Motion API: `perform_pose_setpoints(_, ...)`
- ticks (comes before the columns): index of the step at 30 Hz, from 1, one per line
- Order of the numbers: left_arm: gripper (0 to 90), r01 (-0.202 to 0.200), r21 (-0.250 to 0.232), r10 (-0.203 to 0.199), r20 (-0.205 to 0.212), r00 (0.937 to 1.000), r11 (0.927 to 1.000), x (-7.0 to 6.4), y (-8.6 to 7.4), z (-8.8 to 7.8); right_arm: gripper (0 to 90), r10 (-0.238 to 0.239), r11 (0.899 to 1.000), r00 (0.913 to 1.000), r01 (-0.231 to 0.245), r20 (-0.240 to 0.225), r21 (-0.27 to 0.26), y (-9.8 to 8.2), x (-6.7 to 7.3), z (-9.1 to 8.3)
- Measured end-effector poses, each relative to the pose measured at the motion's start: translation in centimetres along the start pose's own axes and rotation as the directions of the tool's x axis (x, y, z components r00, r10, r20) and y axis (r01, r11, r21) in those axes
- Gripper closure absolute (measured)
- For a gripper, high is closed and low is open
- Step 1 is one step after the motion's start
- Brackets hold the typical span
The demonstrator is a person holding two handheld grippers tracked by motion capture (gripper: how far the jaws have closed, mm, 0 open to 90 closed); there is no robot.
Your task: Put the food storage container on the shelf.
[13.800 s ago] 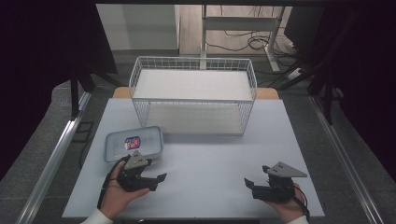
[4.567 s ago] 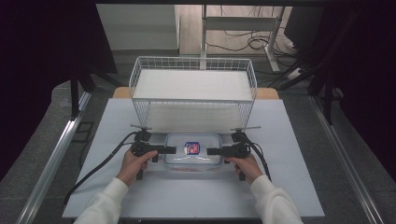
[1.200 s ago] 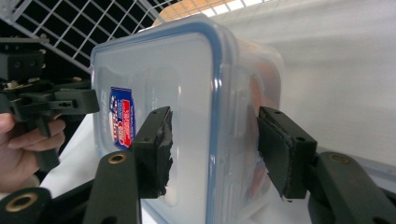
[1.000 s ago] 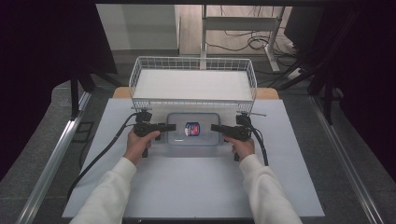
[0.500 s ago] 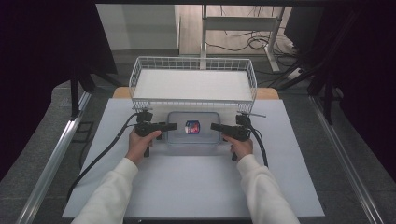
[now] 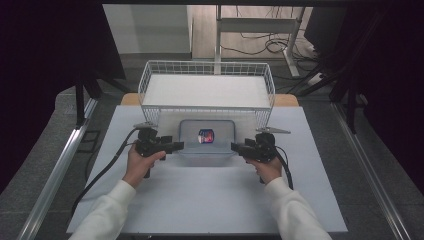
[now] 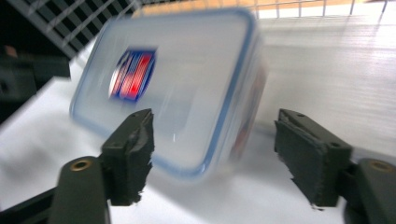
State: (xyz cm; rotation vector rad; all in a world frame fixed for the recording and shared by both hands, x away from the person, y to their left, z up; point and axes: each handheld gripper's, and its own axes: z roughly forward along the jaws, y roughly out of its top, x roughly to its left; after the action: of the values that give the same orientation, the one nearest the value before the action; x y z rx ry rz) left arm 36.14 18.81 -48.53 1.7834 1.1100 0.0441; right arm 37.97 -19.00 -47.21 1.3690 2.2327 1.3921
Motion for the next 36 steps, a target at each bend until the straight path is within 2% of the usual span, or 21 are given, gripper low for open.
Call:
perform_pose_setpoints(1,25.8,-0.007,0.005,0.007,0.002,1.0000,1.0000,-0.4,-0.6,-0.6,35.7,-0.068,0.998,0.9977,0.068,0.007,0.010,-0.6,0.6,-0.8)
perform_pose_setpoints(3,25.8,-0.010,0.004,0.010,0.005,0.9999,0.9999,-0.9,-1.3,-1.3,37.2,-0.111,0.994,0.9937,0.111,0.014,0.018,-1.3,1.1,-1.4)
perform_pose_setpoints(4,25.7,-0.010,0.004,0.010,0.005,0.9999,0.9999,-0.9,-1.3,-1.3,37.2,-0.111,0.994,0.9937,0.111,0.014,0.018,-1.3,1.1,-1.4)
perform_pose_setpoints(6,25.5,-0.041,0.016,0.041,-0.013,0.9991,0.9991,-1.5,-2.0,-2.0,37.3,-0.133,0.991,0.9911,0.133,0.009,0.018,-2.1,1.5,-1.9)
perform_pose_setpoints(7,25.2,-0.075,0.037,0.076,-0.031,0.9966,0.9965,-2.3,-3.0,-2.6,37.3,-0.160,0.987,0.9871,0.160,0.007,0.027,-2.6,1.9,-2.1)
perform_pose_setpoints(8,25.2,-0.075,0.037,0.076,-0.031,0.9966,0.9965,-2.3,-3.0,-2.6,37.3,-0.160,0.987,0.9871,0.160,0.007,0.027,-2.6,1.9,-2.1)
perform_pose_setpoints(11,25.0,-0.134,0.084,0.139,-0.065,0.9881,0.9874,-3.9,-4.8,-3.3,41.5,-0.179,0.983,0.9838,0.179,-0.013,0.042,-3.0,2.5,-1.6)
perform_pose_setpoints(13,25.0,-0.132,0.091,0.137,-0.052,0.9892,0.9870,-4.2,-5.3,-3.5,43.8,-0.196,0.979,0.9805,0.197,-0.014,0.051,-3.1,2.7,-1.4)
perform_pose_setpoints(16,25.0,-0.127,0.099,0.132,-0.045,0.9903,0.9870,-4.9,-6.1,-3.9,55.9,-0.244,0.966,0.9696,0.245,-0.019,0.083,-3.5,3.6,-0.8)
perform_pose_setpoints(17,25.0,-0.121,0.103,0.126,-0.047,0.9909,0.9873,-5.2,-6.5,-4.2,65.2,-0.266,0.958,0.9629,0.270,-0.044,0.101,-3.7,4.1,-0.5)
perform_pose_setpoints(18,25.0,-0.121,0.103,0.126,-0.047,0.9909,0.9873,-5.2,-6.5,-4.2,65.2,-0.266,0.958,0.9629,0.270,-0.044,0.101,-3.7,4.1,-0.5)
perform_pose_setpoints(20,25.0,-0.118,0.110,0.125,-0.054,0.9907,0.9869,-5.4,-6.9,-4.4,73.4,-0.302,0.945,0.9522,0.305,-0.043,0.119,-3.8,4.7,0.0)
perform_pose_setpoints(21,25.0,-0.127,0.126,0.136,-0.064,0.9887,0.9838,-5.5,-7.2,-4.5,79.0,-0.325,0.934,0.9444,0.329,-0.047,0.143,-3.8,5.3,0.8)
perform_pose_setpoints(23,25.0,-0.128,0.138,0.139,-0.067,0.9881,0.9821,-5.6,-7.5,-4.6,82.6,-0.350,0.922,0.9351,0.354,-0.057,0.156,-3.8,6.0,1.7)
perform_pose_setpoints(24,24.9,-0.128,0.138,0.139,-0.067,0.9881,0.9821,-5.6,-7.5,-4.6,82.6,-0.350,0.922,0.9351,0.354,-0.057,0.156,-3.8,6.0,1.7)
perform_pose_setpoints(26,25.0,-0.132,0.137,0.142,-0.063,0.9878,0.9817,-5.7,-7.6,-4.8,84.9,-0.382,0.906,0.9216,0.388,-0.066,0.167,-3.8,6.8,2.7)
perform_pose_setpoints(27,24.9,-0.130,0.134,0.139,-0.064,0.9882,0.9824,-5.8,-7.6,-4.8,86.4,-0.412,0.891,0.9084,0.418,-0.069,0.176,-3.8,7.5,3.7)
perform_pose_setpoints(28,24.9,-0.132,0.133,0.141,-0.066,0.9878,0.9823,-5.8,-7.6,-4.9,86.4,-0.412,0.891,0.9084,0.418,-0.069,0.176,-3.8,7.5,3.7)
perform_pose_setpoints(33,24.9,-0.144,0.136,0.155,-0.076,0.9850,0.9802,-5.6,-7.6,-5.0,88.5,-0.432,0.876,0.8994,0.436,-0.068,0.208,-3.3,8.1,6.3)
perform_pose_setpoints(35,24.9,-0.140,0.135,0.151,-0.071,0.9860,0.9809,-5.7,-7.6,-5.0,88.5,-0.435,0.875,0.8979,0.439,-0.065,0.206,-3.2,8.1,6.7)
perform_pose_setpoints(36,24.9,-0.140,0.134,0.150,-0.068,0.9864,0.9811,-5.7,-7.6,-5.0,88.5,-0.430,0.877,0.9012,0.431,-0.055,0.210,-3.0,7.9,7.3)
